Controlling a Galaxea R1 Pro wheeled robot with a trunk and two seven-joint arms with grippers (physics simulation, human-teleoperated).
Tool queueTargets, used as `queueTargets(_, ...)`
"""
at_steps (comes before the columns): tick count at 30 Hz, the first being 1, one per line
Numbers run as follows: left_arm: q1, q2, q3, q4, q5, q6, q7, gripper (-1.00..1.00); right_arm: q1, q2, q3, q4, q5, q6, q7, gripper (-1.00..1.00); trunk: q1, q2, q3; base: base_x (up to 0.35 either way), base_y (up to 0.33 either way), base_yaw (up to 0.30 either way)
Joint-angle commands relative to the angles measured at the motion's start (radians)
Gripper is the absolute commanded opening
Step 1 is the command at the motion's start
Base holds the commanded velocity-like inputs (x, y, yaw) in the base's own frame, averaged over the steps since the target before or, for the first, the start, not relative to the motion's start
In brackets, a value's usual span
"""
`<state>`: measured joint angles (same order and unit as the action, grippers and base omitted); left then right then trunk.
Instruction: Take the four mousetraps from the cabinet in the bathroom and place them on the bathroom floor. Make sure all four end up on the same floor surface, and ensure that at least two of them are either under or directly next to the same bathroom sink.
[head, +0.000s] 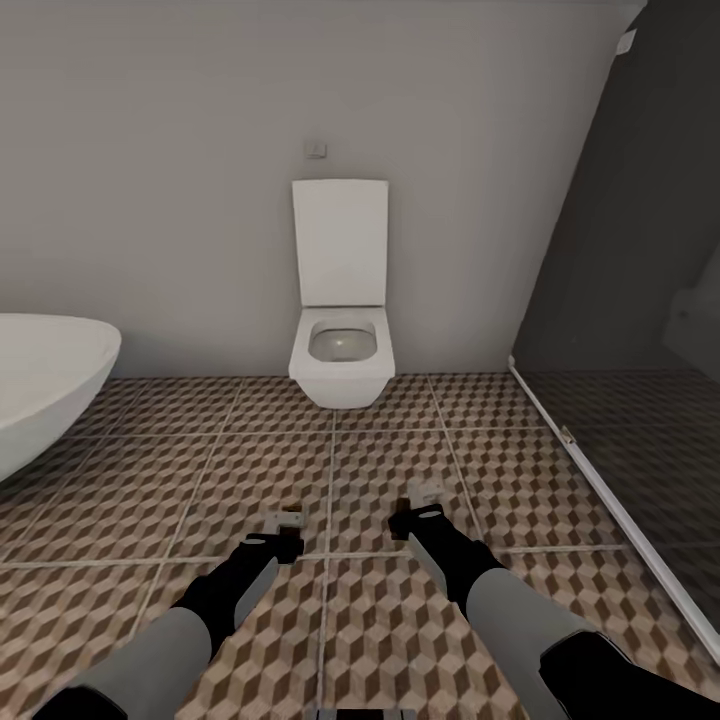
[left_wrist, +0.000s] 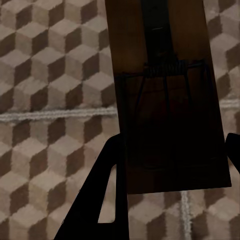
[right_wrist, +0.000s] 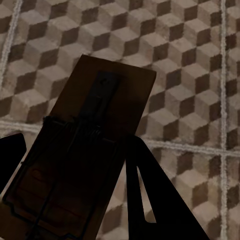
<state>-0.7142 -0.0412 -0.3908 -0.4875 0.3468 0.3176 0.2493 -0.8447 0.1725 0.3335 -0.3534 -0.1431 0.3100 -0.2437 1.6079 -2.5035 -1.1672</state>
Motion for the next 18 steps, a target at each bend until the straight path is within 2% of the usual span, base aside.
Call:
queueTargets(1, -0.001, 0.001, -0.008, -0.002, 0.01, 0.004, 0.01, -1.0, -0.001, -0.001, 0.009, -0.002, -0.01, 0.005, -0.008, -1.0, 0.0, -0.001, -0.005, 0.0, 0.0, 0.0)
queueTargets(18, -0.001, 0.001, -0.008, -0.002, 0.01, 0.004, 0.01, -1.0, -0.001, -0.001, 0.009, -0.002, -0.01, 0.003, -0.007, -1.0, 0.008, -0.005, -0.071, 0.0, 0.0, 0.0)
